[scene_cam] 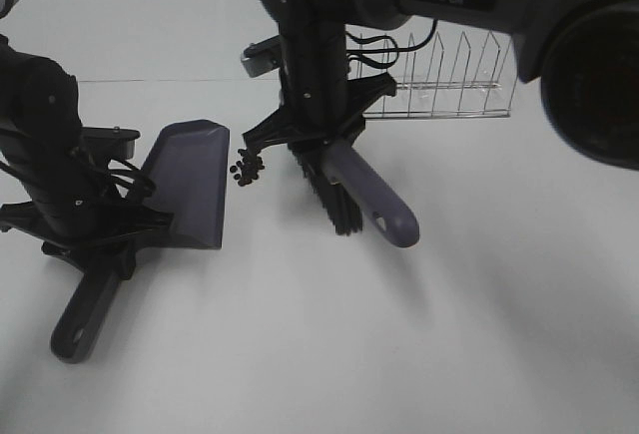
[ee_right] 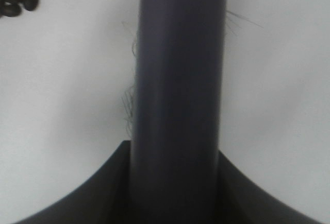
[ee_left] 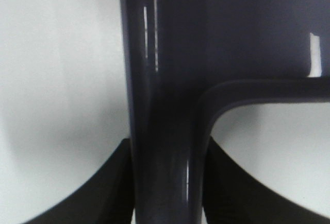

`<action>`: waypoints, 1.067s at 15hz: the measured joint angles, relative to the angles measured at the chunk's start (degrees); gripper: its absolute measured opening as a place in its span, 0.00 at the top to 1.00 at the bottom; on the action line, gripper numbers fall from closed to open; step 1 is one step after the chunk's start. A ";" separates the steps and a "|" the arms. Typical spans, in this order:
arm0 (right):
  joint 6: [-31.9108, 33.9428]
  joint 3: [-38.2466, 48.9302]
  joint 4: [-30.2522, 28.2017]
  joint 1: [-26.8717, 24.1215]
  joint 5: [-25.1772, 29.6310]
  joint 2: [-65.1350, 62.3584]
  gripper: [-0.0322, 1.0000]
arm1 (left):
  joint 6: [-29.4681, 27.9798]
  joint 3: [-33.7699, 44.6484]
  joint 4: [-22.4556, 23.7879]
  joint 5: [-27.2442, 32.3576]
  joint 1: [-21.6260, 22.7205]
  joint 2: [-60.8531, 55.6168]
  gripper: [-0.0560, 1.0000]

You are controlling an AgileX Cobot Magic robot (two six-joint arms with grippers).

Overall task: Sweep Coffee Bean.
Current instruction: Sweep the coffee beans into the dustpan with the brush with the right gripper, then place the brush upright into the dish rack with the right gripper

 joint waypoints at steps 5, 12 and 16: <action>-2.35 -16.84 7.96 6.70 1.09 10.08 0.67 | 0.17 -0.17 -0.06 0.06 0.00 -0.06 0.62; -2.23 -21.37 8.48 7.73 1.78 8.08 0.68 | 0.29 -0.17 -0.11 0.00 0.00 -0.06 0.61; -3.90 -21.54 1.38 3.78 1.83 0.80 0.68 | 0.46 -0.17 -0.11 0.00 0.00 -0.06 0.61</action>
